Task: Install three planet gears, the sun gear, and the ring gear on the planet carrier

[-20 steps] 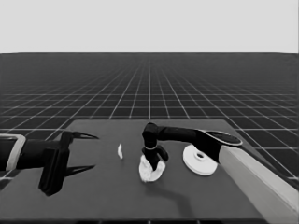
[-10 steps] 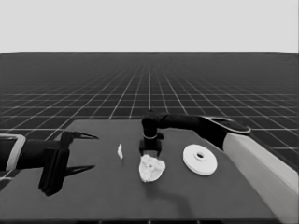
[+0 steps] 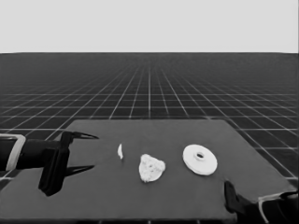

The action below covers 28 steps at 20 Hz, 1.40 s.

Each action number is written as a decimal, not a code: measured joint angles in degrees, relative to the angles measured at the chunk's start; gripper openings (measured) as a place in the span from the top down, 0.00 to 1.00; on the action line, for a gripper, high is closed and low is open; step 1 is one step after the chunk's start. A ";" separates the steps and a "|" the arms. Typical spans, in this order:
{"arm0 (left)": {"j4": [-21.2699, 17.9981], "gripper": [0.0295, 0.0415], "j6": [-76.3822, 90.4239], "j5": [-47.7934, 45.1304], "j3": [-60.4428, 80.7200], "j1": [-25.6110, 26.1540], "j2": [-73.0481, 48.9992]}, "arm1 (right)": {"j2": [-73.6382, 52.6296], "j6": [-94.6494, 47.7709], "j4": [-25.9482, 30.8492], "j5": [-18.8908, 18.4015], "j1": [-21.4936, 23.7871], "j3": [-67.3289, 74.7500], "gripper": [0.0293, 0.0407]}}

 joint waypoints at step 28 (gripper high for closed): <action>0.00 0.25 0.00 0.00 0.00 0.00 0.00 | 41.94 23.88 28.32 -9.86 14.25 -79.48 0.51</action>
